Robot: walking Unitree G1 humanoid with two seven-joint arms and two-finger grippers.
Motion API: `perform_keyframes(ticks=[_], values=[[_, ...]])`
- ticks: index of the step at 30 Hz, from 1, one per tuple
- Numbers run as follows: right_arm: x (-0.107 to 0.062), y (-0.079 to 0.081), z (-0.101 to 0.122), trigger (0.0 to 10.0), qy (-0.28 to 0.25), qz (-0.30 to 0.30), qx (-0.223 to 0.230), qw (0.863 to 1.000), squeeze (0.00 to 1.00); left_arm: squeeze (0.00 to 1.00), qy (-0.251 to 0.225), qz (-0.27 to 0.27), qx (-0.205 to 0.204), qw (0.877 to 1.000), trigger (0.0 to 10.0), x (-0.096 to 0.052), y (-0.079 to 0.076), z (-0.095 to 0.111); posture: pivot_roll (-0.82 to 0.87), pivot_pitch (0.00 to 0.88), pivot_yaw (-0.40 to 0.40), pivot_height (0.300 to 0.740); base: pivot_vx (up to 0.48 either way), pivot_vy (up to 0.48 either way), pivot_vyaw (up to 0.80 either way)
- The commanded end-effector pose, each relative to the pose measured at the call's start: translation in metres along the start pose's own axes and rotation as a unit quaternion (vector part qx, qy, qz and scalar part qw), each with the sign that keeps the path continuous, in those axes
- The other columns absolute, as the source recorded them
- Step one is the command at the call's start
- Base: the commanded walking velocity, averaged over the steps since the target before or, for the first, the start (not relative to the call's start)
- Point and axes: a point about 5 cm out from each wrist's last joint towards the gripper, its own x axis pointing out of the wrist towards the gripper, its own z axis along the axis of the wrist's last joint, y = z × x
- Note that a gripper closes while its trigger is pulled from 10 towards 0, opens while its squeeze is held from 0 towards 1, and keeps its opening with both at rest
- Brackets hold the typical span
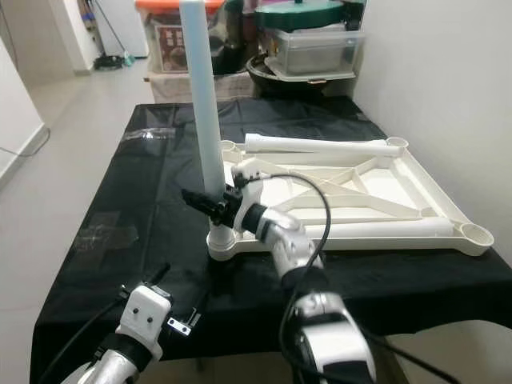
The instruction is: Building children table
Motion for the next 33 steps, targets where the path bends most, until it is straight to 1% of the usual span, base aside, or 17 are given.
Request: perform_keyframes(ticks=[1, 4, 6, 8, 10, 11, 14, 15, 17, 22, 23, 24, 26, 28, 29, 32, 33], values=[[0.011, 0.011, -0.007, 10.0, 0.036, 0.067, 0.003, 0.997, 0.0, 0.0, 0.009, -0.001, -0.002, 1.0, 10.0, -0.001, 0.0, -0.003, 0.0, 0.0, -0.005, 0.74, 0.0, 0.0, 0.0], [0.016, 0.018, -0.01, 10.0, 0.089, 0.16, -0.033, 0.983, 0.0, 0.0, 0.008, -0.002, 0.0, 1.0, 10.0, -0.002, -0.001, -0.002, 0.02, 0.0, -0.011, 0.74, 0.0, 0.0, 0.0], [0.016, 0.018, -0.01, 10.0, 0.089, 0.16, -0.033, 0.983, 0.0, 0.0, 0.008, -0.002, 0.0, 1.0, 10.0, -0.002, -0.001, -0.002, 0.02, 0.0, -0.011, 0.74, 0.0, 0.0, 0.0], [0.017, 0.022, -0.012, 10.0, 0.116, 0.199, -0.046, 0.972, 0.0, 0.0, 0.008, -0.001, 0.0, 1.0, 10.0, -0.002, -0.001, -0.002, 0.02, 0.0, -0.012, 0.74, 0.0, 0.0, 0.0], [0.017, 0.022, -0.012, 10.0, 0.116, 0.199, -0.046, 0.972, 0.0, 0.0, 0.008, -0.001, 0.0, 1.0, 10.0, -0.002, -0.001, -0.002, 0.02, 0.0, -0.012, 0.74, 0.0, 0.0, 0.0], [0.018, 0.024, -0.013, 10.0, 0.131, 0.217, -0.05, 0.966, 0.0, 0.0, 0.009, -0.001, -0.001, 1.0, 10.0, -0.001, -0.002, -0.002, 0.02, 0.0, -0.014, 0.74, 0.0, 0.0, 0.0], [0.019, 0.025, -0.014, 10.0, 0.143, 0.228, -0.058, 0.961, 0.0, 0.0, 0.008, -0.002, -0.001, 1.0, 10.0, 0.0, -0.002, -0.002, 0.02, 0.0, -0.017, 0.74, 0.0, 0.0, 0.0], [0.02, 0.026, -0.014, 0.2, 0.148, 0.234, -0.064, 0.959, 0.0, 0.0, 0.008, -0.001, -0.001, 1.0, 10.0, 0.0, -0.002, -0.002, 0.02, 0.0, -0.017, 0.74, 0.0, 0.0, 0.0], [0.021, 0.027, -0.014, 0.0, 0.144, 0.238, -0.066, 0.958, 0.0, 0.0, 0.007, -0.001, -0.001, 1.0, 10.0, 0.001, -0.002, -0.002, 0.02, 0.0, -0.017, 0.74, 0.0, 0.0, 0.0], [0.022, 0.024, -0.019, 0.0, 0.129, 0.195, -0.061, 0.97, 0.0, 0.0, 0.008, -0.001, -0.001, 1.0, 10.0, 0.001, -0.003, -0.003, 0.02, 0.0, -0.016, 0.74, 0.0, 0.0, 0.0], [0.022, 0.024, -0.019, 0.0, 0.129, 0.195, -0.061, 0.97, 0.0, 0.0, 0.008, -0.001, -0.001, 1.0, 10.0, 0.001, -0.003, -0.003, 0.02, 0.0, -0.016, 0.74, 0.0, 0.0, 0.0], [0.02, 0.02, -0.027, 0.0, 0.129, 0.147, -0.06, 0.979, 0.0, 0.0, 0.008, -0.002, -0.002, 1.0, 10.0, 0.0, -0.003, -0.003, 0.02, 0.0, -0.016, 0.74, 0.0, 0.0, 0.0], [0.019, 0.019, -0.029, 0.0, 0.129, 0.137, -0.06, 0.98, 0.0, 0.0, 0.008, -0.002, -0.002, 1.0, 10.0, 0.0, -0.003, -0.003, 0.02, 0.0, -0.016, 0.74, 0.0, 0.0, 0.0], [0.018, 0.011, -0.035, 0.0, 0.104, 0.034, -0.071, 0.991, 0.0, 0.0, 0.009, -0.003, -0.002, 1.0, 10.0, 0.0, -0.003, -0.004, 0.01, 0.0, -0.008, 0.74, 0.0, 0.0, 0.0], [0.017, 0.008, -0.037, 0.0, 0.091, -0.009, -0.07, 0.993, 0.0, 0.0, 0.01, -0.004, -0.002, 1.0, 10.0, 0.0, -0.003, -0.004, 0.01, 0.0, -0.008, 0.74, 0.0, 0.0, 0.0], [0.017, 0.008, -0.037, 0.0, 0.091, -0.009, -0.07, 0.993, 0.0, 0.0, 0.01, -0.004, -0.002, 1.0, 10.0, 0.0, -0.003, -0.004, 0.01, 0.0, -0.008, 0.74, 0.0, 0.0, 0.0], [0.016, 0.0, -0.036, 0.0, 0.072, -0.103, -0.07, 0.99, 0.0, 0.0, 0.01, -0.005, -0.003, 1.0, 10.0, -0.001, -0.003, -0.004, 0.0, 0.0, -0.002, 0.74, 0.0, 0.0, 0.0]])
